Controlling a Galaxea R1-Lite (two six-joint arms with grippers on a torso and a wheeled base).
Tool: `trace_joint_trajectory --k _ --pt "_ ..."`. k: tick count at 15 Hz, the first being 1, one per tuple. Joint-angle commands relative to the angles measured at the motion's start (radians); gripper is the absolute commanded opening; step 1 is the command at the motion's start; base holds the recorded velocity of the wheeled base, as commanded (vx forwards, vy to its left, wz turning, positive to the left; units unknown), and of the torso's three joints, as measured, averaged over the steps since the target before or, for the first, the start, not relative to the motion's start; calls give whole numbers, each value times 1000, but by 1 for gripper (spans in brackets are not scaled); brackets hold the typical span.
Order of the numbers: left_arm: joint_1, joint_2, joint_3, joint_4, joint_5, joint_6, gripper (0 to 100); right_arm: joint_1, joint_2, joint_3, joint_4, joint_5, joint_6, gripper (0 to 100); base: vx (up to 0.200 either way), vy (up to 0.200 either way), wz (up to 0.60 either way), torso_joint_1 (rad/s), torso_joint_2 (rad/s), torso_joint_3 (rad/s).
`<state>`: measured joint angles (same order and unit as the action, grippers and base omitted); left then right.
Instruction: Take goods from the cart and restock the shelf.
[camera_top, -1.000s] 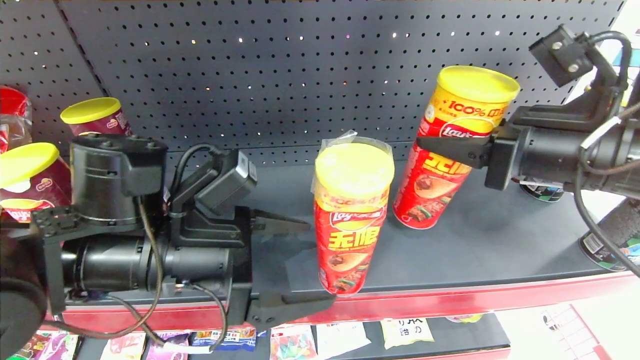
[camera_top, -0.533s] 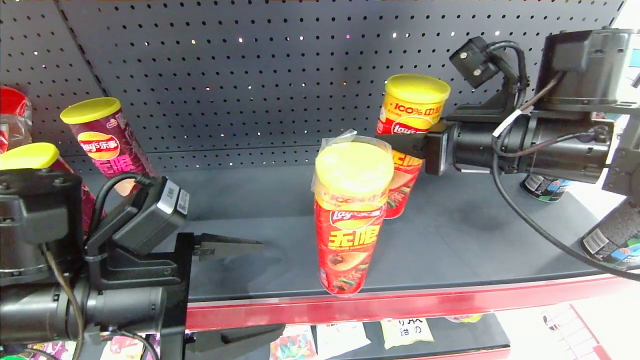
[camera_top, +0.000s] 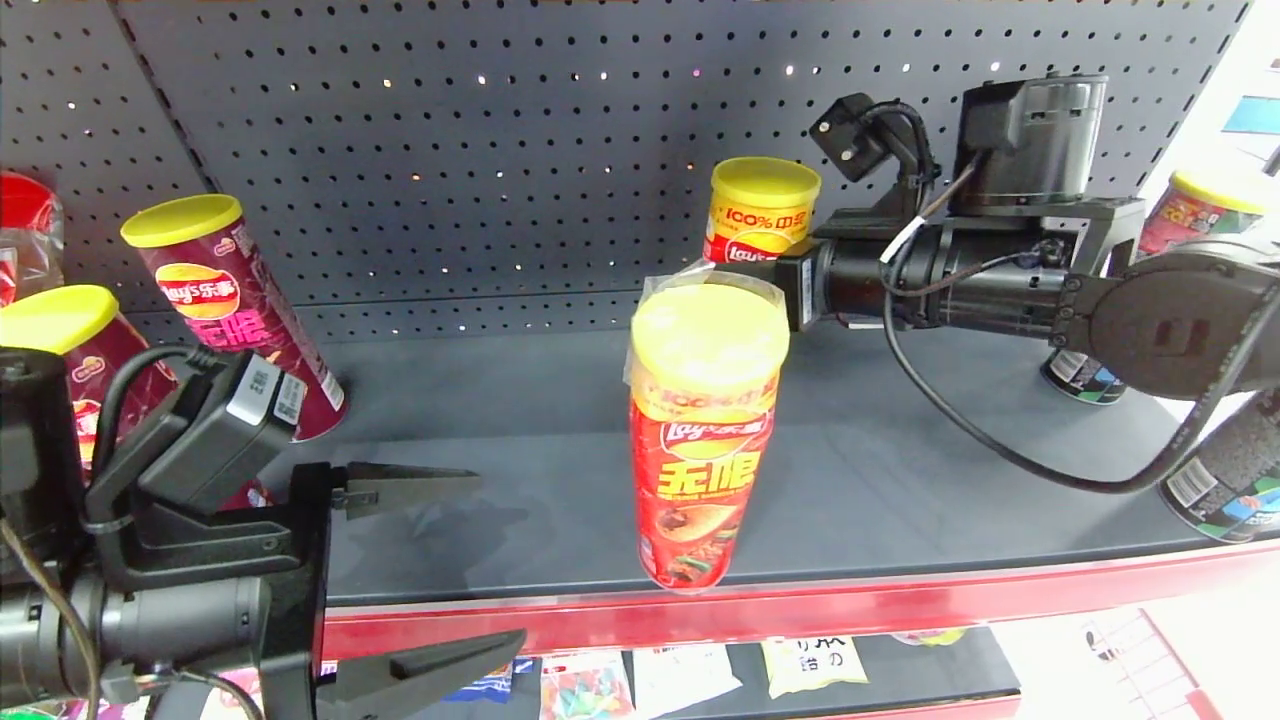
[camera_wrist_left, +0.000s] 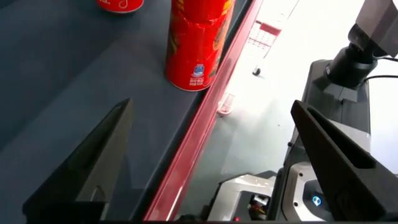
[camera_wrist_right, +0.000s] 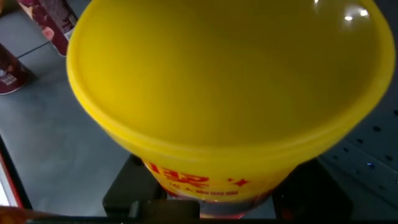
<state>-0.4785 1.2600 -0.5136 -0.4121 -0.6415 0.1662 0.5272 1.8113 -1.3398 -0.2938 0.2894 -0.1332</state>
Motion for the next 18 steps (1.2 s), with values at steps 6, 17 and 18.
trace_joint_trajectory --k 6,17,18 --pt "15 -2 1 -1 0 -19 100 33 48 -41 -1 5 29 0 0 0 0 0 0 0" --pt "15 2 1 -1 0 -20 100 46 17 8 -1 -1 35 100 0 0 0 0 0 0" --pt "15 2 1 -1 0 -20 100 46 11 14 -1 -1 35 100 0 0 0 0 0 0"
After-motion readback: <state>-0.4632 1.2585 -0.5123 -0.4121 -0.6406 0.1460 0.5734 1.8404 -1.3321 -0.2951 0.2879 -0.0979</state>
